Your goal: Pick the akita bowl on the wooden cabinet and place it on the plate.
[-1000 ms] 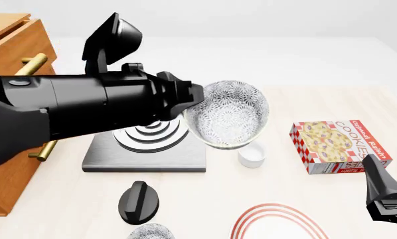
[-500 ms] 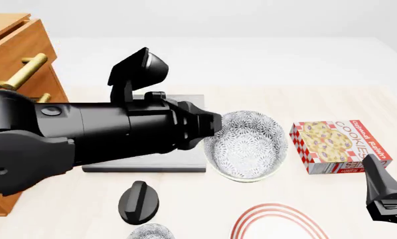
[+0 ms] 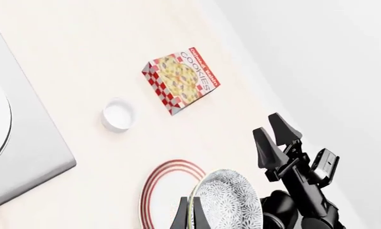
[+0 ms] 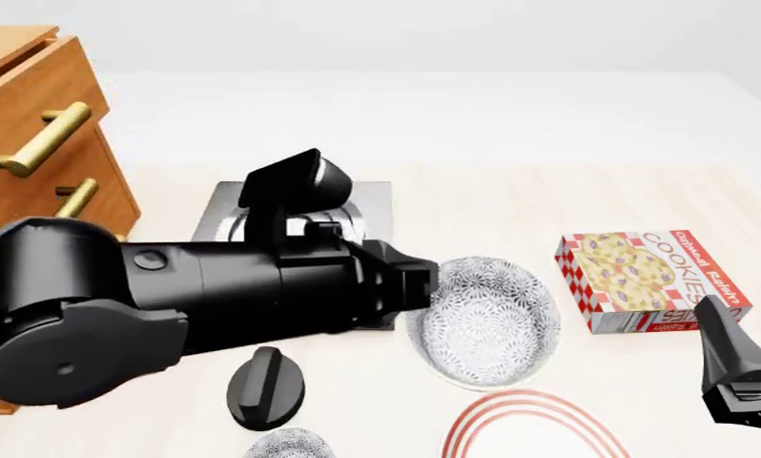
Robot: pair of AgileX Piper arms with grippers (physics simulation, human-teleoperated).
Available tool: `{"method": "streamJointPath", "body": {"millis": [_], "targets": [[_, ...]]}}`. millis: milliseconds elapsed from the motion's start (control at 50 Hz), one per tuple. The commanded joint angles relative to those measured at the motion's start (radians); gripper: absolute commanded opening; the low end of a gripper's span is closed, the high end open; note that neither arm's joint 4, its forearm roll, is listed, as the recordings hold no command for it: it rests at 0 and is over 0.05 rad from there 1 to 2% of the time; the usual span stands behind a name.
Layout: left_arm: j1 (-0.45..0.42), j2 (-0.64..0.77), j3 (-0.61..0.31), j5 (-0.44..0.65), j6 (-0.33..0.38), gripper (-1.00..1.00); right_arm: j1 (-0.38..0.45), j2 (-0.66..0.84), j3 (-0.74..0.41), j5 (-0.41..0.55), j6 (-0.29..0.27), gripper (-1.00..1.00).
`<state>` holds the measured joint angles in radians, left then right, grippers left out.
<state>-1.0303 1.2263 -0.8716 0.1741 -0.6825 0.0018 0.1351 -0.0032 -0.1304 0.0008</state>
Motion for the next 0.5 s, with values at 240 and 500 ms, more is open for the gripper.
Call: {"method": "streamJointPath", "body": {"millis": [240, 500], "targets": [[-0.017, 0.052, 0.048, -0.084, -0.053, -1.00, 0.000, 0.000, 0.000, 0.000, 0.000, 1.00], [-0.016, 0.083, 0.065, -0.123, -0.071, -1.00, 0.000, 0.000, 0.000, 0.000, 0.000, 1.00]]}}
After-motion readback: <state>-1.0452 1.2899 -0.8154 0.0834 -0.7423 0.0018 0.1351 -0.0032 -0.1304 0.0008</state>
